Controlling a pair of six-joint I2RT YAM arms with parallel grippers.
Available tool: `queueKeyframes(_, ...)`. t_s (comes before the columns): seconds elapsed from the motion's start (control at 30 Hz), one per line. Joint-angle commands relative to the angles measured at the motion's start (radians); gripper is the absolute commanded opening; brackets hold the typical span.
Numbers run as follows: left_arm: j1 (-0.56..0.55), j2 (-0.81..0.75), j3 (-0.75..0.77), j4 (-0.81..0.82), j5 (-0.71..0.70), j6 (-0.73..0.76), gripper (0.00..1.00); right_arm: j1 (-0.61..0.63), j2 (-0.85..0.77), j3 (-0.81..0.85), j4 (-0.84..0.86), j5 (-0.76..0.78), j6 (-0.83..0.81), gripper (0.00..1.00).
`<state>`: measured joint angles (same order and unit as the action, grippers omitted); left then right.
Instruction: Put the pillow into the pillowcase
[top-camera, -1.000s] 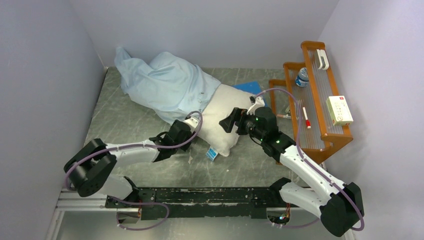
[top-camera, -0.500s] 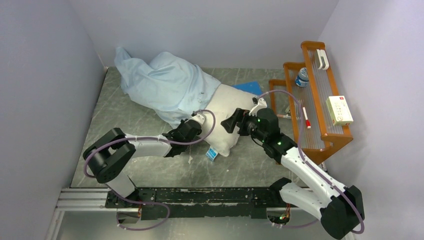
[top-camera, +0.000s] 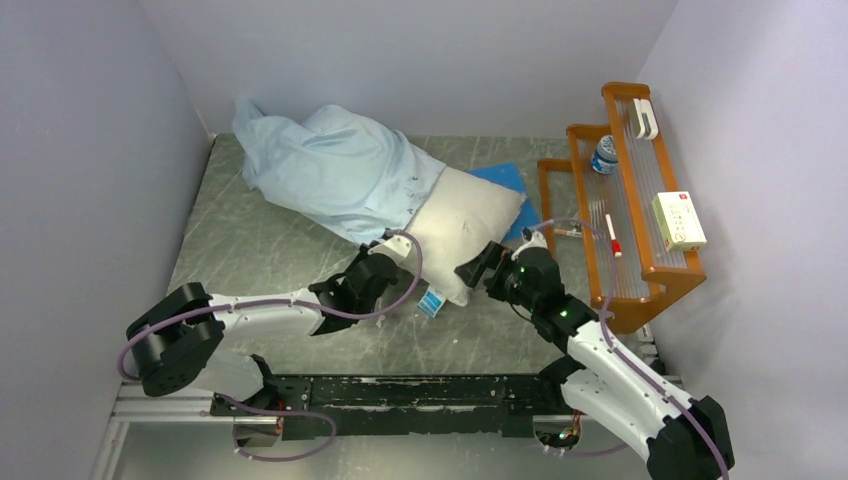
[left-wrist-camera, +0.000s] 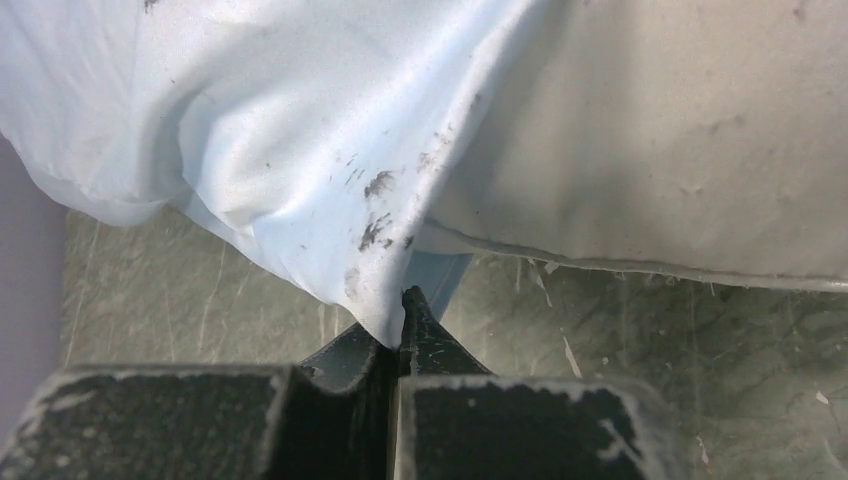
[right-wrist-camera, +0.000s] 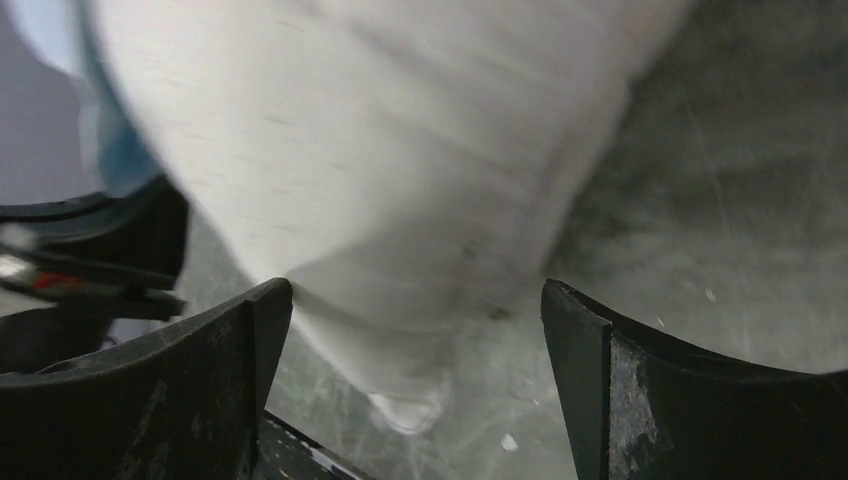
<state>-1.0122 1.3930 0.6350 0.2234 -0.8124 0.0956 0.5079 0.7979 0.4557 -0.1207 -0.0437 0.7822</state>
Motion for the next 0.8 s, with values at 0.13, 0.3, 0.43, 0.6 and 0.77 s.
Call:
queueKeyframes(0.13, -0.051, -0.016, -0.024, 0.079, -0.024, 0.052, 0.05, -0.009, 0.14, -0.153, 0.388, -0.22, 0.27, 0.95)
queueKeyframes(0.3, -0.118, -0.082, -0.018, 0.197, 0.081, 0.121, 0.05, 0.065, 0.424, -0.065, 0.773, -0.44, 0.427, 0.87)
queueKeyframes(0.43, -0.188, -0.121, 0.017, 0.167, 0.131, 0.091, 0.05, 0.13, 0.493, 0.02, 0.885, -0.411, 0.501, 0.84)
queueKeyframes(0.6, -0.306, -0.186, -0.024, 0.079, 0.084, -0.039, 0.05, 0.139, 0.49, 0.077, 0.83, -0.305, 0.458, 0.83)
queueKeyframes(0.77, -0.388, -0.188, -0.02, -0.081, -0.004, -0.206, 0.05, 0.149, 0.551, 0.026, 0.868, -0.311, 0.456, 0.81)
